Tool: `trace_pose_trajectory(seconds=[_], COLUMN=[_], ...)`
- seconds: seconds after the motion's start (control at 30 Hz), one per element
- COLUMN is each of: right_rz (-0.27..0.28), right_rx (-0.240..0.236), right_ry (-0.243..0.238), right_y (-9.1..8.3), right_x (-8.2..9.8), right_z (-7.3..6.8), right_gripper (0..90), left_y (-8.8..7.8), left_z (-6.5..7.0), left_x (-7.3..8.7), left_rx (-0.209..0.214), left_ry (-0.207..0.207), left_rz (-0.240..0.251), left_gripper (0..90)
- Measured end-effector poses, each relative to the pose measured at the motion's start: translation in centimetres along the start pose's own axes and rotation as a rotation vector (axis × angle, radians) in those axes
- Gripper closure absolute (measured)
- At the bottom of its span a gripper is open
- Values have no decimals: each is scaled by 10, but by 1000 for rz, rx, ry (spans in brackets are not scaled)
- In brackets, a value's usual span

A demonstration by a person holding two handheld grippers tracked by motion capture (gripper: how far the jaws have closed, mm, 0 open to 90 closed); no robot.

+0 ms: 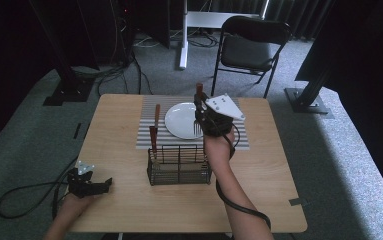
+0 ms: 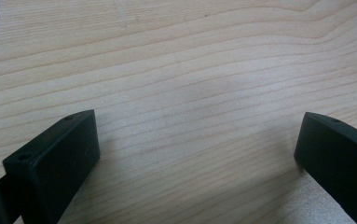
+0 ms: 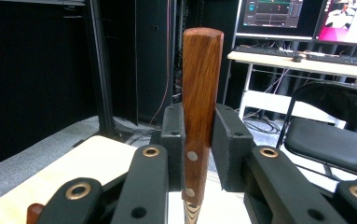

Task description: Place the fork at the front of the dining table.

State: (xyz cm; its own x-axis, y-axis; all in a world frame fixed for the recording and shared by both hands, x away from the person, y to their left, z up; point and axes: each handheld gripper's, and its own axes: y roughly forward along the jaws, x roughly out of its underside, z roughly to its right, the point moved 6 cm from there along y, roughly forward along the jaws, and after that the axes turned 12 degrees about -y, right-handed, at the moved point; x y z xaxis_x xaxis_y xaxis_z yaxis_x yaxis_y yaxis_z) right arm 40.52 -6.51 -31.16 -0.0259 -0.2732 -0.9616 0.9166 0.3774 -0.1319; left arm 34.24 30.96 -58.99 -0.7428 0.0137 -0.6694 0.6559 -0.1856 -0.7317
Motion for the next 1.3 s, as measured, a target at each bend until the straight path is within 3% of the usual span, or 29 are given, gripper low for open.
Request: trace_pose_trajectory(seconds=[0.1, 0.47, 0.67, 0.9, 1.0, 1.13, 1.3], right_rz=[-1, -35, -62, -121, -173, -229, -302], right_rx=[0, 49, 83, 108, 114, 110, 107], right_ry=[-1, -2, 3, 29, 48, 80, 82], right_y=[1, 15, 19, 33, 44, 57, 74], right_x=[0, 3, 14, 39, 61, 87, 116], right_z=[1, 28, 46, 66, 76, 81, 83], right_gripper=[756, 756, 756, 756, 756, 756, 756], left_y=[0, 0, 0, 0, 0, 0, 0], left_z=[0, 0, 0, 0, 0, 0, 0], left_x=[0, 0, 0, 0, 0, 0, 0], left_rx=[0, 0, 0, 0, 0, 0, 0], left_ry=[0, 0, 0, 0, 0, -1, -1], left_rz=[0, 0, 2, 1, 1, 1, 1], left_gripper=[0, 0, 0, 0, 0, 0, 0])
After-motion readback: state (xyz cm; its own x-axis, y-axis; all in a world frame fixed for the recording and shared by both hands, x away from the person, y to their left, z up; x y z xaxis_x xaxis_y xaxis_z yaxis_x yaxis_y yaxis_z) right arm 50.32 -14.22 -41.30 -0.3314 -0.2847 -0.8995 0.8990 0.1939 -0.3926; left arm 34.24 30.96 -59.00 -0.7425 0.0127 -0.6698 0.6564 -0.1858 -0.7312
